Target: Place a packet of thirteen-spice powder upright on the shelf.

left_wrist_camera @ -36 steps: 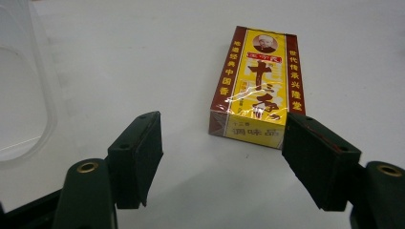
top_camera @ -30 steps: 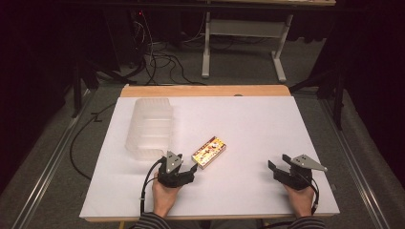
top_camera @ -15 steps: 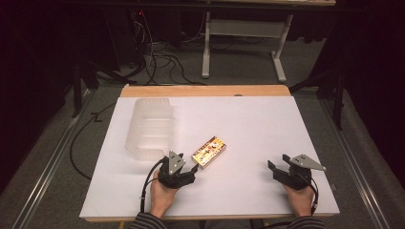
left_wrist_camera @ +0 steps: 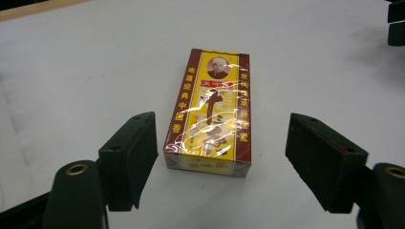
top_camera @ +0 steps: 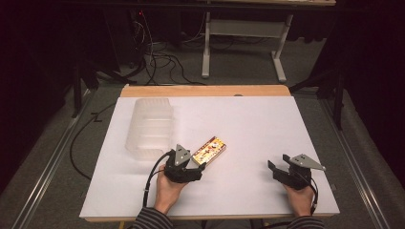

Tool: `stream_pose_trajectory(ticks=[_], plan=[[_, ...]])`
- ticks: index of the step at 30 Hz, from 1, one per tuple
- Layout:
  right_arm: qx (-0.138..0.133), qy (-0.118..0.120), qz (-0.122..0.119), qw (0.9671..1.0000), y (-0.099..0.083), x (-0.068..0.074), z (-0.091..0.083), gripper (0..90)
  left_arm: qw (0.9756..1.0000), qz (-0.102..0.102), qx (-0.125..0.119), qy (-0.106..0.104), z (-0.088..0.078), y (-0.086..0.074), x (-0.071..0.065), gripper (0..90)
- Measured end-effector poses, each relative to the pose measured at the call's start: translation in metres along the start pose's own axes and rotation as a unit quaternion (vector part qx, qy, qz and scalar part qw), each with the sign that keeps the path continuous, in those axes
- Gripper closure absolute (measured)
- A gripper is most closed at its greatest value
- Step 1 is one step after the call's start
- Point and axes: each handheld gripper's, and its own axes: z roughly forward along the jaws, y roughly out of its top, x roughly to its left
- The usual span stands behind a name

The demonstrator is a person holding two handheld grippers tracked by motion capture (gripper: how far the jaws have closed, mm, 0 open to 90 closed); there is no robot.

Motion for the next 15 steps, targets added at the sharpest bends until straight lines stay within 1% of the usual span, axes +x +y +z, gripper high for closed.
stream_pose_trajectory(ticks=[5, 8, 9, 11, 12, 14, 15], plan=[[0.009, -0.002, 0.0, 1.0, 0.001, 0.001, 0.001, 33.1, 1.0, 0.0, 0.005, -0.004, 0.003, 0.004, 0.001, 25.1], [0.013, -0.003, -0.004, 0.9999, 0.001, 0.002, 0.002, 33.1, 0.9998, -0.012, 0.009, -0.013, 0.006, 0.006, 0.002, 24.2], [0.018, -0.005, -0.009, 0.9998, 0.001, 0.002, 0.003, 33.0, 0.9997, -0.011, 0.012, -0.017, 0.007, 0.008, 0.002, 24.1], [0.019, -0.006, -0.01, 0.9998, 0.001, 0.003, 0.004, 33.0, 0.9997, -0.009, 0.011, -0.018, 0.008, 0.01, 0.001, 24.0], [0.02, -0.007, -0.01, 0.9997, 0.001, 0.003, 0.004, 33.1, 0.9997, -0.003, 0.014, -0.021, 0.01, 0.015, 0.001, 23.9], [0.02, -0.002, -0.007, 0.9998, 0.002, 0.001, 0.004, 34.7, 0.9996, -0.002, 0.015, -0.023, 0.012, 0.02, 0.001, 23.5], [0.02, -0.002, -0.007, 0.9998, 0.002, 0.001, 0.004, 34.7, 0.9996, -0.002, 0.015, -0.023, 0.012, 0.02, 0.001, 23.2]])
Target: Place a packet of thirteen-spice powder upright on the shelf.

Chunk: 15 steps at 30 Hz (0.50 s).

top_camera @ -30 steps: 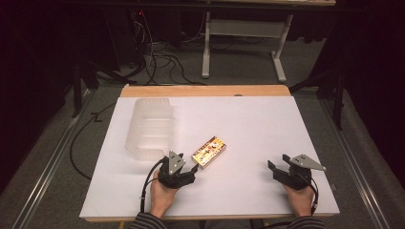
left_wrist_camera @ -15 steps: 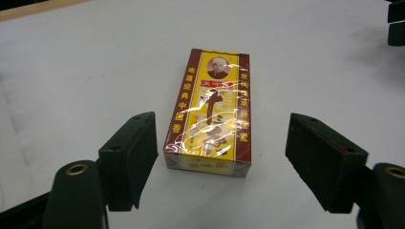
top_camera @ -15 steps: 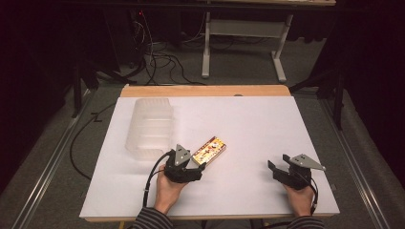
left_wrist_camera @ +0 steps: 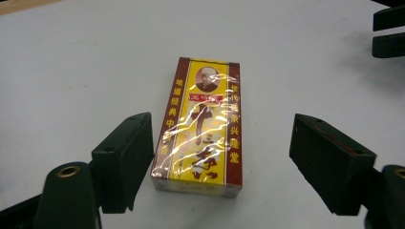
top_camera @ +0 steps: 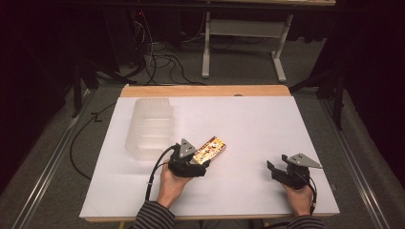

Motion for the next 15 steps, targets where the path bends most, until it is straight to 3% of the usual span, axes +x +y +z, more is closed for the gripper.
stream_pose_trajectory(ticks=[15], plan=[[-0.012, -0.004, 0.005, 0.9999, -0.001, 0.0, -0.002, 34.8, 0.9991, 0.014, 0.039, -0.012, 0.025, 0.026, 0.001, 21.6]])
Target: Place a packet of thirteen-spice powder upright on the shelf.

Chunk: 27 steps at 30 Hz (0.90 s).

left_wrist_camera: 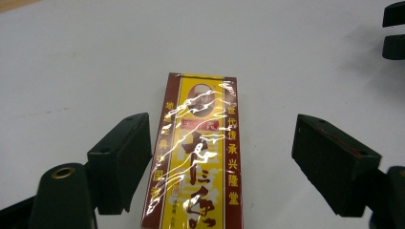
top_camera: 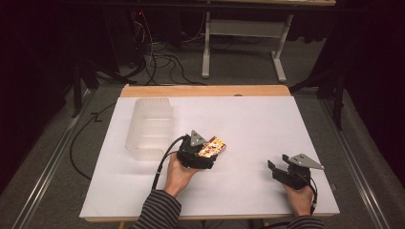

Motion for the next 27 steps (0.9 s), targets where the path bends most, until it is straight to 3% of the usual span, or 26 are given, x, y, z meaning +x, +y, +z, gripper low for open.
stream_pose_trajectory(ticks=[18, 27], plan=[[-0.006, 0.002, 0.007, 1.0, -0.001, -0.001, -0.001, 34.4, 0.9978, 0.027, 0.06, -0.005, 0.033, 0.033, 0.0, 22.7], [-0.009, 0.004, 0.002, 0.9999, -0.001, -0.001, -0.002, 34.2, 0.9942, 0.029, 0.104, 0.001, 0.059, 0.039, 0.003, 21.1]])
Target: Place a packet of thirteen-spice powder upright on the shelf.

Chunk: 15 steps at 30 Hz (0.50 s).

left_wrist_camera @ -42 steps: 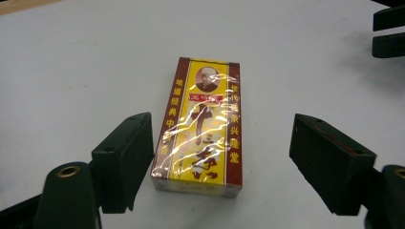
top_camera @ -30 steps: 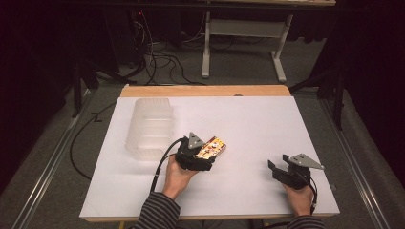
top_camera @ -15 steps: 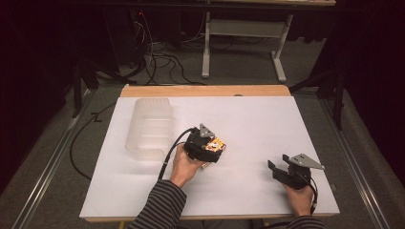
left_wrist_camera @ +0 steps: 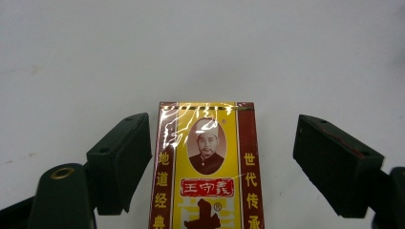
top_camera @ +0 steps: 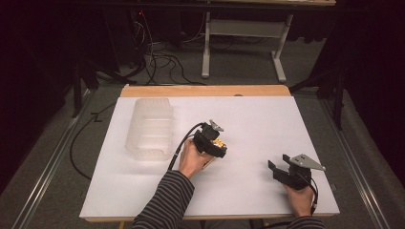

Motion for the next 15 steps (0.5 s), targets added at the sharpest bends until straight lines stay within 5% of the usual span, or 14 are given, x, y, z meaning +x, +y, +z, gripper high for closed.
stream_pose_trajectory(ticks=[15], plan=[[0.0, 0.005, 0.005, 1.0, 0.0, -0.001, 0.0, 34.0, 0.9995, -0.001, 0.029, 0.013, 0.018, -0.002, 0.008, 22.5]])
